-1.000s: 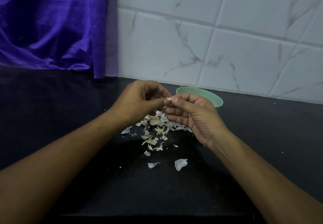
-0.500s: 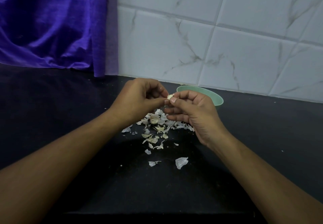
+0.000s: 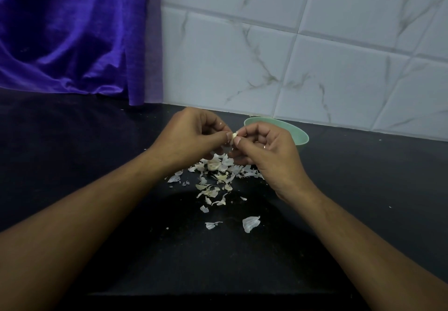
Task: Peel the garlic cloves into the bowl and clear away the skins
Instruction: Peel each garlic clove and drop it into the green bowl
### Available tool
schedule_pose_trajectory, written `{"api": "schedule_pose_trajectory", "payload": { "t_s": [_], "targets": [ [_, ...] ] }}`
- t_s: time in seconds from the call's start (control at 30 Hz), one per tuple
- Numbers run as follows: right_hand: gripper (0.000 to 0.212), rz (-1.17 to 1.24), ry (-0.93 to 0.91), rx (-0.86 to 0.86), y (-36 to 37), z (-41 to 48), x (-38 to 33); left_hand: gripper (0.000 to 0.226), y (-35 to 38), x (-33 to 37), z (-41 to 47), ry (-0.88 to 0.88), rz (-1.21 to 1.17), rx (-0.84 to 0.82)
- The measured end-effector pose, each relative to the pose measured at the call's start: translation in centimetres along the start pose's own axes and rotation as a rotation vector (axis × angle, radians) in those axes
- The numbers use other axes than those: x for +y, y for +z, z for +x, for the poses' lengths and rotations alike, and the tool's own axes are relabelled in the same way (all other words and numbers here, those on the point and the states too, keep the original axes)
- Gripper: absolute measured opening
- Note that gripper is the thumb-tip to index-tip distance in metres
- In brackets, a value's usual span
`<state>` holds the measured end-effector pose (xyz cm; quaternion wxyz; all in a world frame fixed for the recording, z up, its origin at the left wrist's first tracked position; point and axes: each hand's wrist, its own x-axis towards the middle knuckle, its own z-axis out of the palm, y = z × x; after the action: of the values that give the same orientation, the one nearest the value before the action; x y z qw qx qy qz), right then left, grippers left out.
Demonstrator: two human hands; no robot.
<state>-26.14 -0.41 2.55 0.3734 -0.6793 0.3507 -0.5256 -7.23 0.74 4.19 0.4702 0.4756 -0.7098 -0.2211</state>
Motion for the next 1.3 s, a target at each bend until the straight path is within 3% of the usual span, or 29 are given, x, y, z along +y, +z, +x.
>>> {"api": "schedule_pose_trajectory", "payload": {
  "t_s": [0.33, 0.73, 1.07, 1.3],
  "targets": [
    [0.004, 0.071, 0.041, 0.003, 0.2, -0.1, 0.0, 0.007, 0.5, 0.6, -0.5, 0.054, 0.095, 0.096],
    [0.004, 0.160, 0.136, -0.007, 0.6, -0.1, -0.2, 0.008, 1.0, 0.6, -0.3, 0.060, 0.143, 0.072],
    [0.010, 0.385, 0.230, 0.005, -0.2, 0.2, -1.1, 0.005, 0.6, 0.1, -0.1, 0.026, 0.224, 0.038],
    [0.017, 0.394, 0.236, -0.016, -0.2, 0.3, -0.8, 0.024, 0.3, 0.4, -0.3, 0.005, 0.147, 0.010]
  ]
}}
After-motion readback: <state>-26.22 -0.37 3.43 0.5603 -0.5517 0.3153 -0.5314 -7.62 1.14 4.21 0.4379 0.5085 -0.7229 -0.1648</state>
